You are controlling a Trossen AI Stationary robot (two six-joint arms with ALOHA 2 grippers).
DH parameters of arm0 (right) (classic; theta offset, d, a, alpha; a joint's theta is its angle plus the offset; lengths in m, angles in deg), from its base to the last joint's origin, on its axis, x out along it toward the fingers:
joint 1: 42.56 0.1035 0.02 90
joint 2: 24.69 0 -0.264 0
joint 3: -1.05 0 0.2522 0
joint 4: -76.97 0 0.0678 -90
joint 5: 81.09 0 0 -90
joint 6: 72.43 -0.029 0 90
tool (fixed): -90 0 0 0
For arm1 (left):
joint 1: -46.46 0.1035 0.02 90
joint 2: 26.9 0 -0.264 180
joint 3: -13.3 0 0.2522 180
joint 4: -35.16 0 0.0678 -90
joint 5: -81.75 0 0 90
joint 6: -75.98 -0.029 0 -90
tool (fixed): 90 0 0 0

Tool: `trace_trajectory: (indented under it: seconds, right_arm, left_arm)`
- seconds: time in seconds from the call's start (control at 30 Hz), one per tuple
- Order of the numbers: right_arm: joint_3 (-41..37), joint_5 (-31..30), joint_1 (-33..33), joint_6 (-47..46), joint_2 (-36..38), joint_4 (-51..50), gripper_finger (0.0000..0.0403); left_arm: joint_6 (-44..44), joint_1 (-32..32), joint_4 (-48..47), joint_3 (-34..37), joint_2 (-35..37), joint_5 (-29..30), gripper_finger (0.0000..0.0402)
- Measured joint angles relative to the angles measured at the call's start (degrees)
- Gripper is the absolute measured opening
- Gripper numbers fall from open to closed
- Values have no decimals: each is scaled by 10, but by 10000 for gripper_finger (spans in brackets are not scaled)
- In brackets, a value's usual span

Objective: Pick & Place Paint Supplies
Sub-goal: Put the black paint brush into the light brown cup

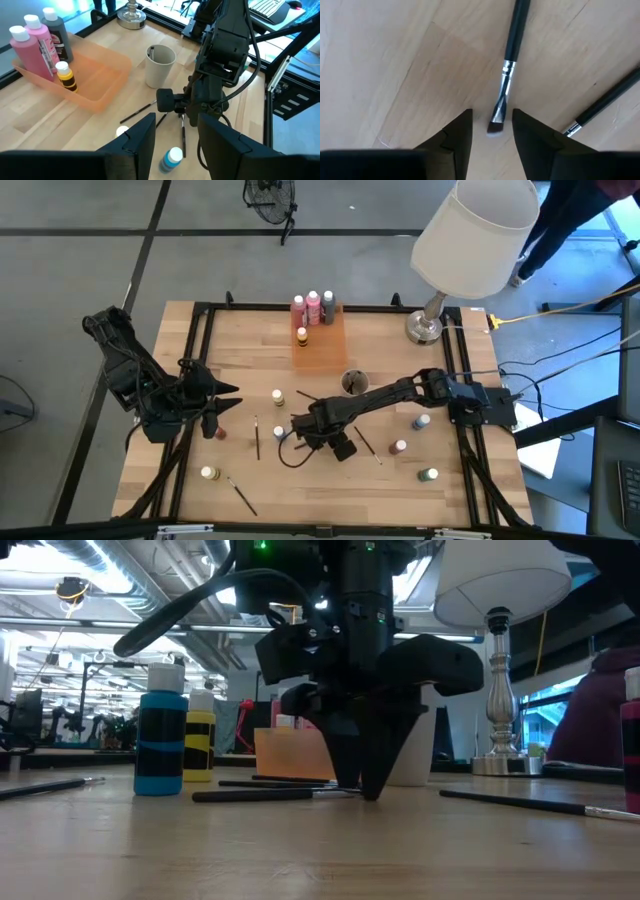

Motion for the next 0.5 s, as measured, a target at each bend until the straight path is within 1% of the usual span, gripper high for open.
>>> trace_trajectory:
  seconds: [0.3,0.5]
  right_arm:
    - [0,1,-3,-11,0,-8,76]
    - [0,1,-3,-12,0,-11,60]
  left_arm:
    - [0,0,0,0,0,0,143]
    - [0,0,0,0,0,0,143]
